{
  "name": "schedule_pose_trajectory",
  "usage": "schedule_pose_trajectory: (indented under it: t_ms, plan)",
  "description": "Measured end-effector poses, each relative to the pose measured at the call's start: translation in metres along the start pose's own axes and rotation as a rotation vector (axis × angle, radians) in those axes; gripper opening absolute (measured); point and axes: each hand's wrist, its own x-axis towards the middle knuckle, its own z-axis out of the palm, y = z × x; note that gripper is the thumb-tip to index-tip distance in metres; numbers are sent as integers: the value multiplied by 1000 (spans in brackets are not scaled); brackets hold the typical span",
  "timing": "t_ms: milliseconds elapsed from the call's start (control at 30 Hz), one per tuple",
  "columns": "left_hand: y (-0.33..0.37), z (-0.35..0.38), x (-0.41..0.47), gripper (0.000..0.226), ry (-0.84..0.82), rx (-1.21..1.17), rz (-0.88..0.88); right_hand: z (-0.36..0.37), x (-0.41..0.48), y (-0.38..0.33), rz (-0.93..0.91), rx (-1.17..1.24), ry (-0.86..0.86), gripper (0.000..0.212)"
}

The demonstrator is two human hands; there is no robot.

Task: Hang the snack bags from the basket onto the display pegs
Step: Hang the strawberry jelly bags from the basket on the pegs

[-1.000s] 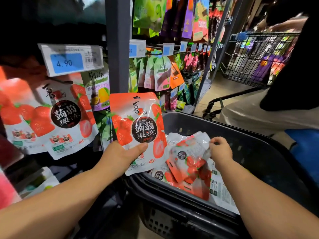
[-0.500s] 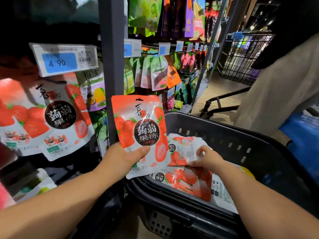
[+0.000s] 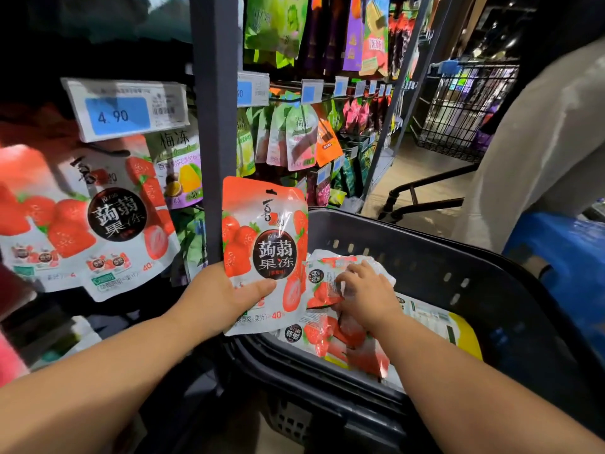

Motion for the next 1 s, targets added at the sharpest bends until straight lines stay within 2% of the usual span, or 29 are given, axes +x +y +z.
schedule_pose_trajectory:
  t_ms: [100, 233, 367, 500, 600, 733, 1000]
  plan:
    - [-2, -1, -2, 19, 2, 13, 0, 6, 4, -7, -20, -83, 8, 35]
    - [-3, 0, -2, 18, 21, 23, 15, 5, 4, -5, -94, -165, -18, 37]
    - [-4, 2, 2, 11, 68, 26, 18, -4, 9, -1, -158, -141, 4, 33]
    - [-4, 4, 4, 14, 106, -23, 4, -17, 5, -5, 33, 23, 82, 33]
    - [-5, 5, 3, 17, 118, -83, -22, -23, 5, -6, 103, 31, 143, 28]
    - [-2, 4, 0, 21, 124, -138, -34, -37, 9, -8, 212, 174, 168, 29]
    - [10, 1, -4, 13, 165, -253, -111, -62, 5, -15, 334, 721, 287, 26]
